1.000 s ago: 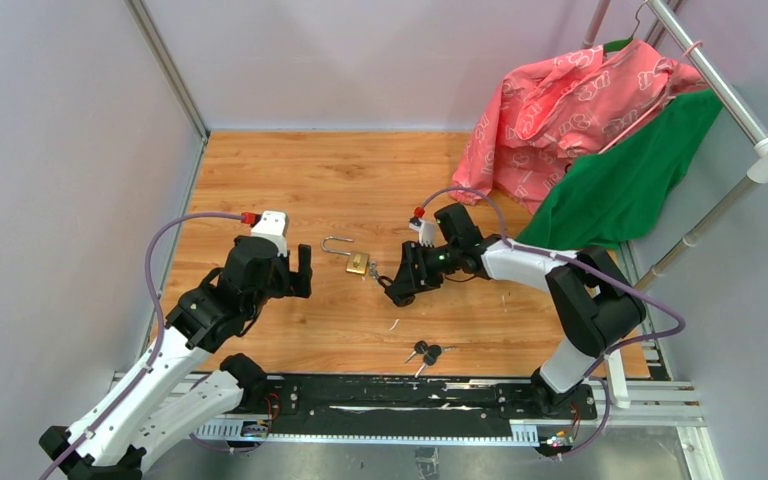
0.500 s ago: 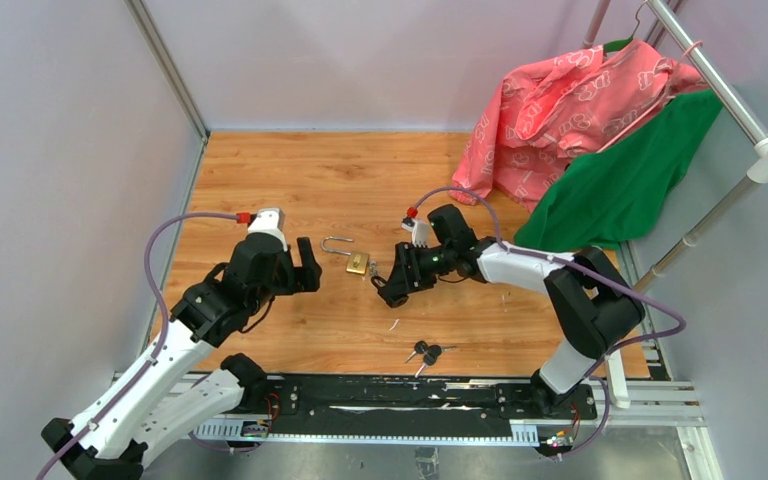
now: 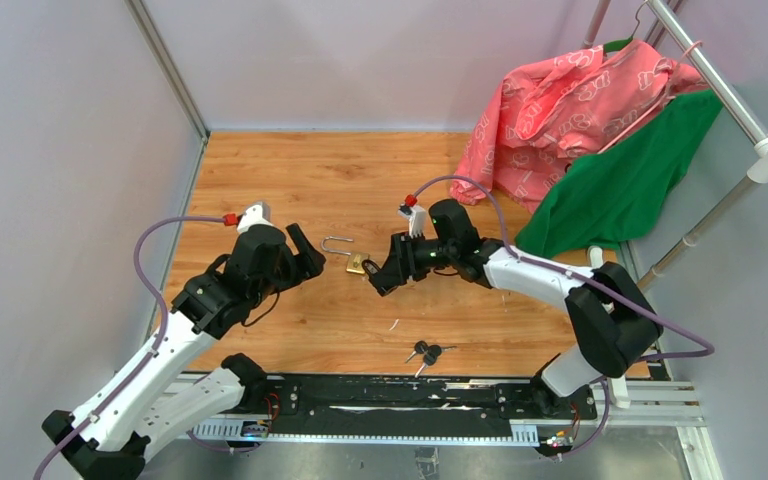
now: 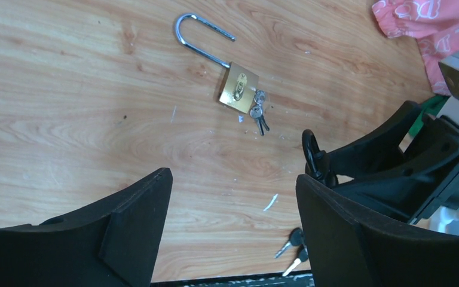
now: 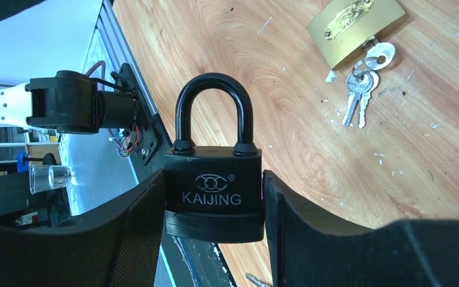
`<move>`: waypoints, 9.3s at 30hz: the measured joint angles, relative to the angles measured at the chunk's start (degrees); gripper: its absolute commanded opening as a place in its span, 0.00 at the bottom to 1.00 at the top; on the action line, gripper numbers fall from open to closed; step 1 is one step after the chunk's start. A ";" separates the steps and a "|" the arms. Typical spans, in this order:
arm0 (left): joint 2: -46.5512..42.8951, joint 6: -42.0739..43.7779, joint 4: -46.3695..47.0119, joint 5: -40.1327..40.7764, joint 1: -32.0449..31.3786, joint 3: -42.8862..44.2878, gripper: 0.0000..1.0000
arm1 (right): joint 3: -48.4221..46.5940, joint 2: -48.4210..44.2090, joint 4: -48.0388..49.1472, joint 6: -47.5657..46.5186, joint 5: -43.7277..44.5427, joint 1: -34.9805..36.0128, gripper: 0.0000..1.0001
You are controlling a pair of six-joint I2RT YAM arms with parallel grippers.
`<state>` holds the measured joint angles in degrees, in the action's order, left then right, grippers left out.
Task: Unlock with the key
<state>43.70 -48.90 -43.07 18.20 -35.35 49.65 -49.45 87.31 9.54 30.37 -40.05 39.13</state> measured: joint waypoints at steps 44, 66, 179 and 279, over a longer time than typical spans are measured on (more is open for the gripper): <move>5.42 -15.39 2.43 -4.83 0.00 -0.31 0.51 | -10.82 4.48 3.15 -2.95 2.95 9.44 0.31; 5.25 -17.05 5.92 -5.79 0.02 -3.06 0.00 | -10.64 7.13 8.90 0.37 1.05 9.53 0.79; -8.94 9.64 9.35 3.91 3.67 -9.64 0.82 | 6.56 -21.94 -33.64 -11.63 29.27 5.84 0.81; 1.81 33.73 40.83 -24.17 -23.45 -17.29 0.71 | 9.16 -16.31 -24.92 -10.64 4.66 -4.46 0.00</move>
<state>45.52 -15.18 -2.24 -5.98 -58.81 32.36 -40.29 71.00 -15.38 19.73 -35.40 34.68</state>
